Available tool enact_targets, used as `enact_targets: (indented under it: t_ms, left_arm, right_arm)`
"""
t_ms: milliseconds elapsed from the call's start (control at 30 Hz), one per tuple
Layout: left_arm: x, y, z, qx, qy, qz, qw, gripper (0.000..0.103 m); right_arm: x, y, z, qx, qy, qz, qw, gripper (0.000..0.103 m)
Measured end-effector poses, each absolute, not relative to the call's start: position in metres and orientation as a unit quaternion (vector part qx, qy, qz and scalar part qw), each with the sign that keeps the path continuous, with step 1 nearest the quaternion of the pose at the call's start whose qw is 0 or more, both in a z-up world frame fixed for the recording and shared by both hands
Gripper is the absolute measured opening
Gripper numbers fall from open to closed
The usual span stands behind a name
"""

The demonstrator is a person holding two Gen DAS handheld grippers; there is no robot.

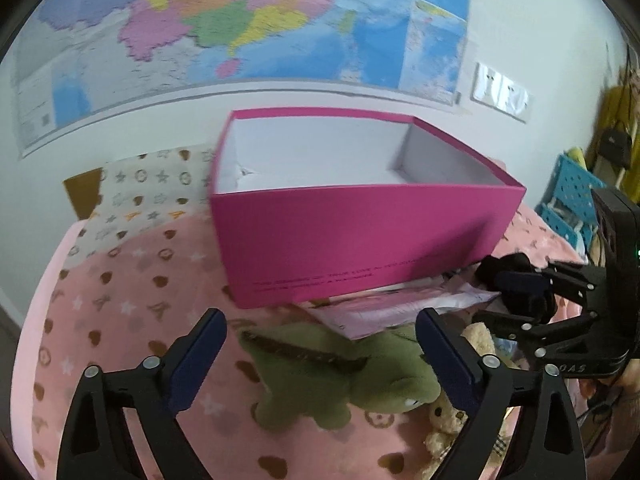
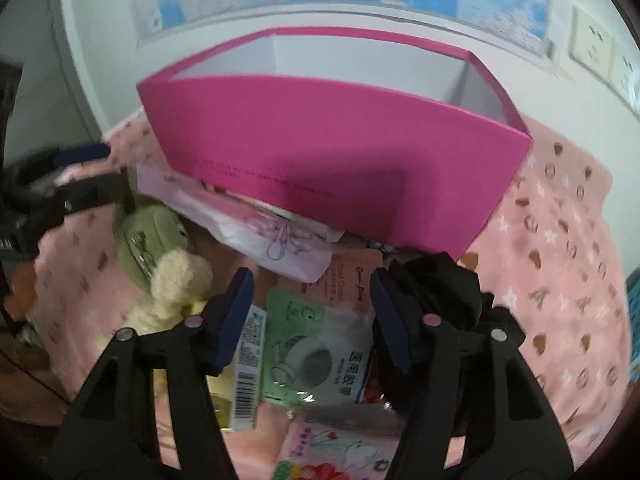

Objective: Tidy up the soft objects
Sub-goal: 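Grasp the white paper sheet with the right gripper and lift it, then lower the paper sheet into the magenta box and open the right gripper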

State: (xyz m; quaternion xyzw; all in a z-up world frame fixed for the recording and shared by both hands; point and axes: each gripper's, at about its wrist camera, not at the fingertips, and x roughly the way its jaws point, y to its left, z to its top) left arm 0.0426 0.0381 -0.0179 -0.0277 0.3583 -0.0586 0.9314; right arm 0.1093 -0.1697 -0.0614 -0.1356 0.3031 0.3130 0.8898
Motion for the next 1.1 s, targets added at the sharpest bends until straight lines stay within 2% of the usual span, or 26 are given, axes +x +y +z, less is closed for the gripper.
enact_targets:
  t_ms: [67, 233, 300, 367, 467, 867, 1100]
  left_arm:
    - [0.049, 0.037, -0.021, -0.028, 0.366, -0.071, 0.928, 0.09]
    - [0.062, 0.037, -0.029, -0.034, 0.381, -0.1, 0.918, 0.077]
    - [0.068, 0.036, -0.032, -0.037, 0.388, -0.114, 0.914, 0.067]
    - [0.072, 0.036, -0.034, -0.038, 0.392, -0.127, 0.91, 0.062]
    - [0.075, 0.035, -0.034, -0.035, 0.391, -0.143, 0.908, 0.06]
    - [0.041, 0.033, -0.015, -0.059, 0.363, -0.184, 0.912, 0.06]
    - [0.029, 0.036, 0.041, -0.045, 0.297, -0.168, 0.939, 0.06]
  right_arm:
    - [0.112, -0.164, -0.061, -0.146, 0.295, 0.322, 0.888, 0.049]
    - [0.119, -0.153, -0.062, -0.169, 0.267, 0.345, 0.884, 0.035]
    - [0.12, -0.156, -0.061, -0.16, 0.263, 0.358, 0.881, 0.029]
    - [0.119, -0.163, -0.058, -0.139, 0.256, 0.377, 0.879, 0.02]
    - [0.113, -0.171, -0.05, -0.125, 0.243, 0.387, 0.881, 0.013]
    - [0.073, -0.2, -0.024, -0.066, 0.208, 0.433, 0.875, 0.006]
    - [0.069, -0.201, 0.03, -0.064, 0.136, 0.435, 0.888, 0.006]
